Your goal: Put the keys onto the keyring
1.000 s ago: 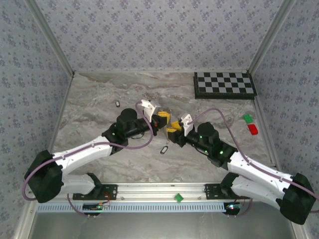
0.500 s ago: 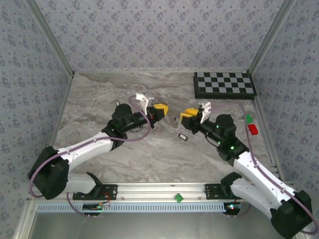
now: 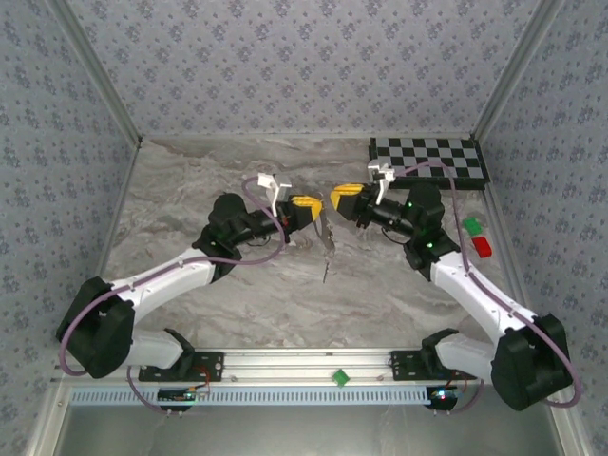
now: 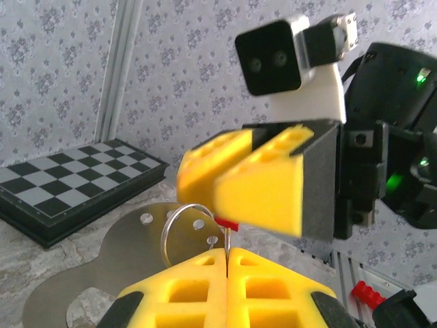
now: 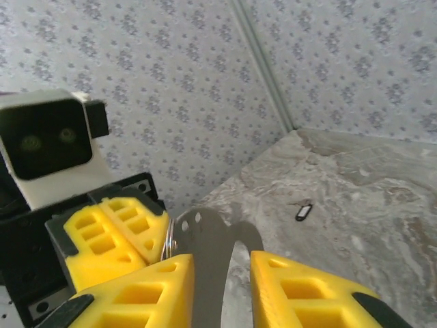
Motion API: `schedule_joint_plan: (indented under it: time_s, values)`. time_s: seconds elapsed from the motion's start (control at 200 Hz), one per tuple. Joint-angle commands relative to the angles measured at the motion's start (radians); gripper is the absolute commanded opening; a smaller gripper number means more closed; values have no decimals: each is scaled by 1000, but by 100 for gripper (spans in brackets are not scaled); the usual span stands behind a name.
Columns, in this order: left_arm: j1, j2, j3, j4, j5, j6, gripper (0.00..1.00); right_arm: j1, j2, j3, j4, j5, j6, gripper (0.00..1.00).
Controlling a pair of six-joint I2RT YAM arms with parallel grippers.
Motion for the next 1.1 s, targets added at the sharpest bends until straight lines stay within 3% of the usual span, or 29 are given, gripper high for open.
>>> schedule_joint_plan:
  time_s: [0.0,0.58,0.655,0.895,1.094]
  values:
    - [12,0,61,75,34,-27,0,16,8,9,130,-74,44,29]
    - [12,4,68,91,41,-59,0,39,45,-23,188,-92,56,8]
    - [12,10,72,90,51,-62,0,39,44,-25,190,-94,51,0]
    - [14,16,74,70,56,-54,0,37,22,-15,111,-90,-4,0]
    - [32,16,71,4,73,-38,36,47,-18,28,-134,-31,-151,0]
